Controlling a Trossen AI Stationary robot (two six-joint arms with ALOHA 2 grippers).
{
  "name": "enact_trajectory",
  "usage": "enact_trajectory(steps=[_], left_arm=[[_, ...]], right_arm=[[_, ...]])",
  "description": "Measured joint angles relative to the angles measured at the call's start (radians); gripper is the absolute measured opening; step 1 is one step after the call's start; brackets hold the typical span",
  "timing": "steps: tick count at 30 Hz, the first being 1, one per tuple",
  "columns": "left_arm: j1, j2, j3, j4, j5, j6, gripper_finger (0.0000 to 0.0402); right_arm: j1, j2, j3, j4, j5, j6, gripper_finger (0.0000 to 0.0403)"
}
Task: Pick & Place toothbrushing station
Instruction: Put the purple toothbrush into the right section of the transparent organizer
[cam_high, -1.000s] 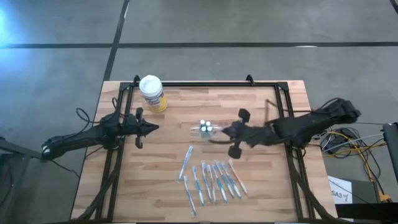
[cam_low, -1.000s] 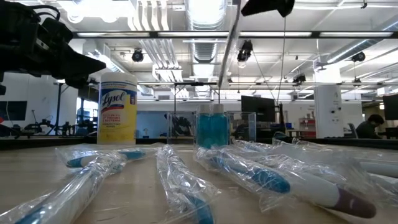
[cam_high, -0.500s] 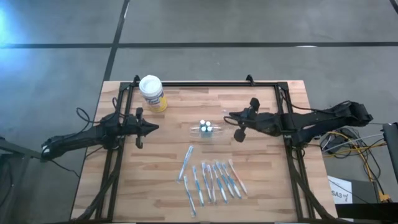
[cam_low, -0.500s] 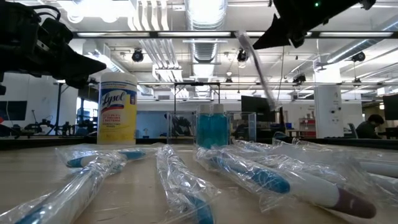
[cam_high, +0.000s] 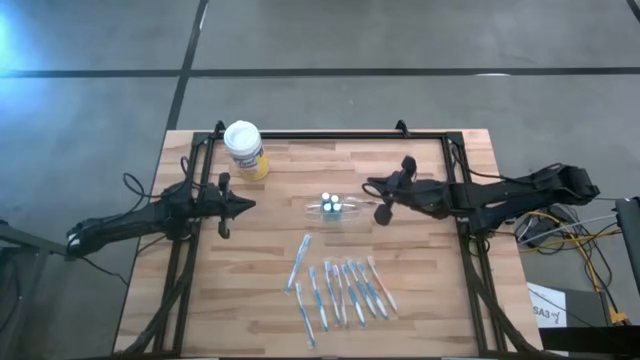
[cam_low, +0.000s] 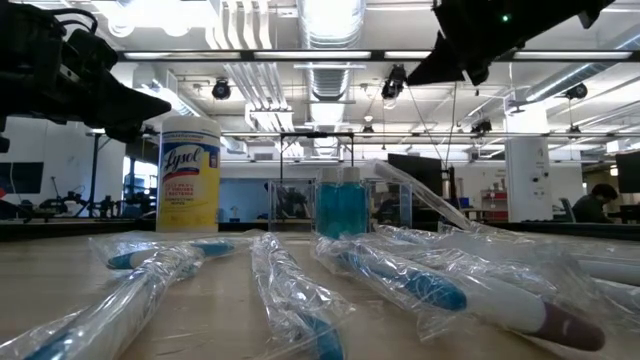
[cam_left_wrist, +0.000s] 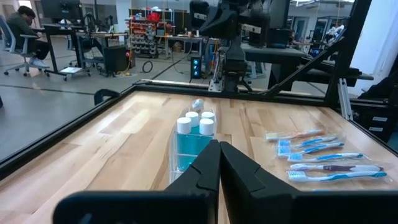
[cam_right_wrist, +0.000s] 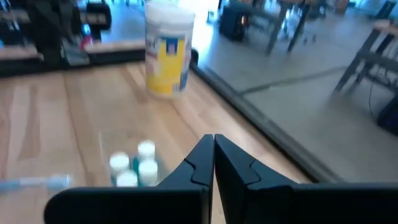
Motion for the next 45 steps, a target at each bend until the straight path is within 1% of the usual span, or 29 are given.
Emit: enact_trajectory(steps=[3,5,8,10,13,15,17,23,26,29,34,38,41,45], left_arm=[[0.0,0.0,0.0,0.0,0.0,-0.002,0.0016],[0.0,0.0,0.0,0.0,0.0,-0.001,0.0016],[0.0,0.0,0.0,0.0,0.0,-0.001,0.0012],[0.0,0.0,0.0,0.0,0.0,-0.001,0.001],[0.0,0.0,0.0,0.0,0.0,-0.001,0.0008],[0.0,0.0,0.0,0.0,0.0,-0.001,0.001],[0.0,0.0,0.0,0.0,0.0,-0.001,0.0013],[0.0,0.0,0.0,-0.001,0.0,0.0,0.0014],[0.0,0.0,0.0,-0.005,0.0,0.0,0.0011],[0.0,0.0,0.0,-0.005,0.0,0.0,0.0008],[0.0,0.0,0.0,-0.007,0.0,0.0,0.0013],[0.0,0.0,0.0,-0.007,0.0,0.0,0.0018],[0.0,0.0,0.0,-0.007,0.0,0.0,0.0016],[0.0,0.0,0.0,-0.008,0.0,0.0,0.0011]], right_arm=[[0.0,-0.003,0.026,-0.149,-0.02,0.074,0.0008],[-0.006,0.0,0.035,-0.208,-0.08,0.084,0.0008],[-0.015,0.002,0.04,-0.252,-0.16,0.017,0.001],[-0.029,0.006,0.042,-0.273,-0.207,-0.021,0.002],[-0.073,0.02,0.042,-0.308,-0.285,-0.033,0.0053],[-0.107,0.037,0.042,-0.326,-0.361,-0.033,0.0083],[-0.132,0.07,0.042,-0.344,-0.415,-0.041,0.0115],[-0.154,0.181,0.042,-0.334,-0.426,-0.149,0.0201],[-0.163,0.22,0.042,-0.289,-0.426,-0.181,0.0227],[-0.183,0.25,0.042,-0.269,-0.426,-0.191,0.0241],[-0.229,0.32,0.042,-0.266,-0.426,-0.188,0.0246],[-0.27,0.385,0.042,-0.227,-0.431,-0.222,0.0233],[-0.286,0.422,0.042,-0.212,-0.486,-0.254,0.0203],[-0.285,0.436,0.043,-0.22,-0.496,-0.258,0.0129]])
